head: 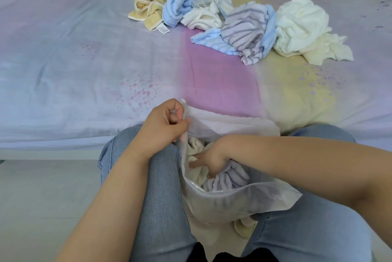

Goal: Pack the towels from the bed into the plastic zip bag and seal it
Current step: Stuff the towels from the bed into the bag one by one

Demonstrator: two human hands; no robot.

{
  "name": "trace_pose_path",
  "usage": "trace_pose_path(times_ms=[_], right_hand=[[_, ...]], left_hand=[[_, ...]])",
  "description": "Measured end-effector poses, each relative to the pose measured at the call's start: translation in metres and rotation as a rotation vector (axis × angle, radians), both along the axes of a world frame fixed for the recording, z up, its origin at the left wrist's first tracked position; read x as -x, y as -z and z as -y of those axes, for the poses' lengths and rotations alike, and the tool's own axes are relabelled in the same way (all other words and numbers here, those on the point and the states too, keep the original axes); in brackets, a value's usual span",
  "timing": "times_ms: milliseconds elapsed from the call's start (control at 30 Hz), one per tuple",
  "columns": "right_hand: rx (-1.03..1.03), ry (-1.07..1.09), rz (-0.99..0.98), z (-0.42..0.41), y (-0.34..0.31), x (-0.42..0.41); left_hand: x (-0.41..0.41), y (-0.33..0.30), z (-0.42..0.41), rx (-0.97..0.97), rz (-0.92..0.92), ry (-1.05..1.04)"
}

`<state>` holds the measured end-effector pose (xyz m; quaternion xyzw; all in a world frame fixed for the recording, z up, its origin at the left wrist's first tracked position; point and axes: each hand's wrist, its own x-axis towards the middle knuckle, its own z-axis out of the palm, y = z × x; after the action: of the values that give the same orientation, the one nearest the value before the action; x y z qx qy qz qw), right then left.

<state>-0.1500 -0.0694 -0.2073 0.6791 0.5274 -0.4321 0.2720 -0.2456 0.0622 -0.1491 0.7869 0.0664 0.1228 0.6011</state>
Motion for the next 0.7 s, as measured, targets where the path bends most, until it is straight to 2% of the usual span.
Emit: trace_pose_path(times_ms=[133, 200, 300, 367, 400, 500, 633, 700], right_hand=[[-0.173, 0.081, -0.088, 0.006, -0.041, 0.0], [-0.408, 0.163, -0.054, 0.021, -0.067, 0.001], [-1.013, 0.319, 0.232, 0.046, -0.091, 0.002], [-1.306, 0.292, 0.473, 0.061, -0.096, -0.003], [-1.322, 0.284, 0.559, 0.066, -0.095, -0.01], [-1.053, 0.491, 0.562, 0.077, -0.091, -0.034], [-1.075, 0.758, 0.579, 0.069, -0.088, -0.059], [-1.027, 0.809, 0.476, 0.06, -0.087, -0.066]], left_hand=[[-0.001, 0.002, -0.004, 0.006, 0.011, -0.042], [-0.003, 0.003, -0.004, -0.003, 0.016, -0.087], [-0.008, 0.005, -0.004, -0.026, 0.025, -0.167], [-0.01, 0.006, -0.003, -0.03, 0.019, -0.202], [-0.01, 0.006, -0.002, -0.028, 0.014, -0.211], [-0.011, 0.004, 0.0, -0.017, -0.005, -0.225], [-0.011, 0.002, 0.001, -0.041, 0.002, -0.279], [-0.011, 0.001, 0.003, -0.07, 0.012, -0.283]])
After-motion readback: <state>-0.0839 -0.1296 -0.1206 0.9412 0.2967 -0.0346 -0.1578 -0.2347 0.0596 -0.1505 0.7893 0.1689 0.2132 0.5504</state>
